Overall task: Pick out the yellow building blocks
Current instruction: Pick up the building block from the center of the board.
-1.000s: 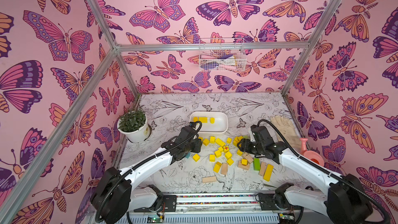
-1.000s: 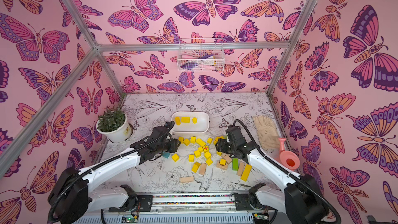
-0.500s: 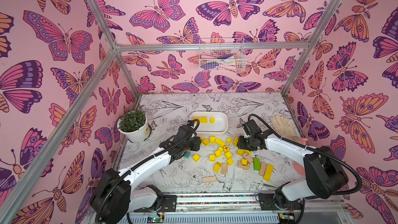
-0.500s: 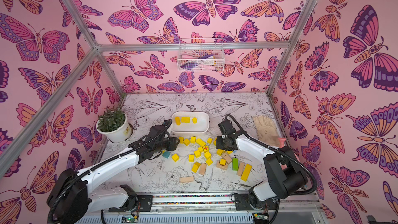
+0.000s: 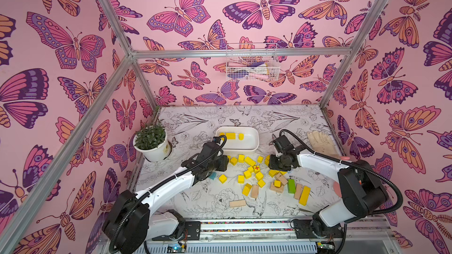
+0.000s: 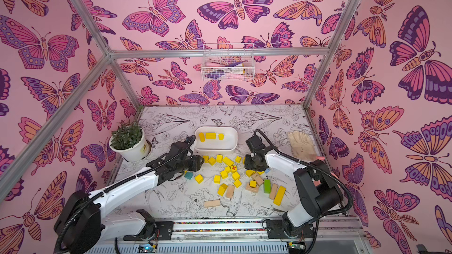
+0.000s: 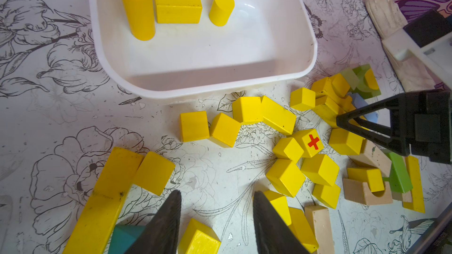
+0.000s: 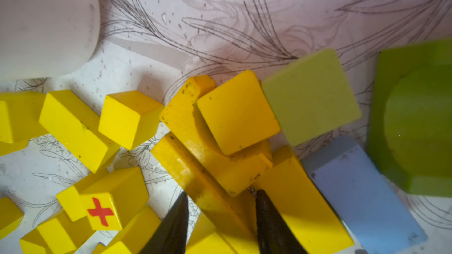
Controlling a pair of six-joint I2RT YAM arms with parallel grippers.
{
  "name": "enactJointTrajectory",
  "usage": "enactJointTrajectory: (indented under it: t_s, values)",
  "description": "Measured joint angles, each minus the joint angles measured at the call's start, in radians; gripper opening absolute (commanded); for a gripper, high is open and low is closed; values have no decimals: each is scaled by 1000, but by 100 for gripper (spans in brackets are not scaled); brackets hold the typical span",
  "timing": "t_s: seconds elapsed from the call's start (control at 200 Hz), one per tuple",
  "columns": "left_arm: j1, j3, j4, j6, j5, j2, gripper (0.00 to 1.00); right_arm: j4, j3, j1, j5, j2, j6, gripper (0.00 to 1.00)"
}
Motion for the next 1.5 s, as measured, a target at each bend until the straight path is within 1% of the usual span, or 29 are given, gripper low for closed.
enactJointTrajectory:
  t_s: [0.235,0.305,0.371,0.386,0.466,0.621,0.756,0.856,1.057,1.272,1.497]
  values:
    - [0,0,0,0,3,5,48,-3,0,0,-1,0,-1,40]
    - [0,0,0,0,3,7,48,-3,1,0,-2,0,-1,31]
    - [0,0,0,-1,3,8,48,-4,1,0,-5,0,-1,29]
    - [0,0,0,-1,3,8,48,-4,2,0,-6,0,-1,27]
    - [0,0,0,-1,3,8,48,-6,2,0,-8,0,-2,22]
    - [2,0,0,-4,3,8,48,-6,3,1,-11,0,-2,19]
    - [6,0,0,-4,3,8,48,-6,16,2,-12,12,-2,12]
    - [6,0,0,-4,3,8,49,-5,24,6,-12,19,-2,10]
    - [6,0,0,-6,3,8,48,-5,24,8,-12,20,-2,1]
    - [7,0,0,-7,3,8,48,-6,23,16,-8,14,-5,0]
    - [13,-2,0,-8,3,7,49,-25,16,26,-2,-84,-20,0]
